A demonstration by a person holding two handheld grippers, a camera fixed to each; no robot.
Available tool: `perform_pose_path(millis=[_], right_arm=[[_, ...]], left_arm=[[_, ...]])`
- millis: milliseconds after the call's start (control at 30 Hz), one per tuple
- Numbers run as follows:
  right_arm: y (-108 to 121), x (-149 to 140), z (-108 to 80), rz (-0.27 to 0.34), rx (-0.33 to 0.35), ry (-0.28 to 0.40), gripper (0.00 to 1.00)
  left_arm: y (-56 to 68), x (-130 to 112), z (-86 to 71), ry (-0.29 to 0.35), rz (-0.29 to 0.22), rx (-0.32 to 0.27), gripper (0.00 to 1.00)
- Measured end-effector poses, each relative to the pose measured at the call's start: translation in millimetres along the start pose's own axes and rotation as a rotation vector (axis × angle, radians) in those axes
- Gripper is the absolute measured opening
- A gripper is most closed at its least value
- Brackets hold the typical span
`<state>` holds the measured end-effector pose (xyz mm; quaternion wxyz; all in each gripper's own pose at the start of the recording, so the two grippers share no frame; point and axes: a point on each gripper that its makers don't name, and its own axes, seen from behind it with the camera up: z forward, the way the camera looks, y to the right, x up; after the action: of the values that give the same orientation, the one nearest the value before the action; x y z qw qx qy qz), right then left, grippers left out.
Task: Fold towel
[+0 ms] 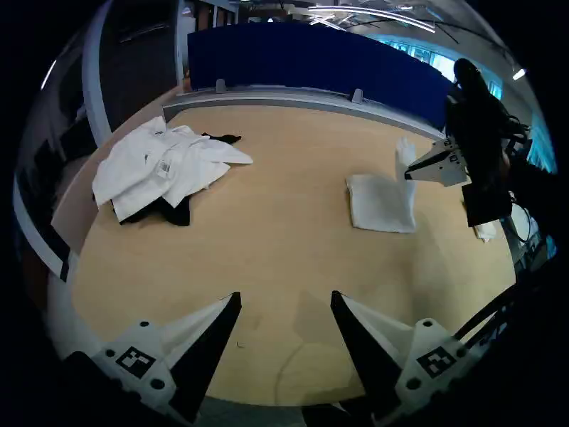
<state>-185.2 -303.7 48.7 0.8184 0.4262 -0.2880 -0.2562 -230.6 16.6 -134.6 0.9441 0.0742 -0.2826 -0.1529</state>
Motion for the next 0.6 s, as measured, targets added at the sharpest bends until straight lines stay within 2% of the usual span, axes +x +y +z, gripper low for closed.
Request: perform_pose_path(millis=[200, 300, 600], right_arm=[[-34, -11, 46.5, -0.017, 0.078, -0.061, 0.05], [-44, -16, 60.0, -0.002, 0.095, -0.081, 0.05], [-46, -21, 61.6, 0.026, 0.106, -0.088, 0.07]], left_arm=[[-10.0, -8, -6.4, 0.001, -0.004, 0.028, 0.93], [-13.5, -11, -8.6, 0.000, -0.011, 0.034, 0.93], [-15.9, -9, -7.8, 0.003, -0.019, 0.035, 0.93]])
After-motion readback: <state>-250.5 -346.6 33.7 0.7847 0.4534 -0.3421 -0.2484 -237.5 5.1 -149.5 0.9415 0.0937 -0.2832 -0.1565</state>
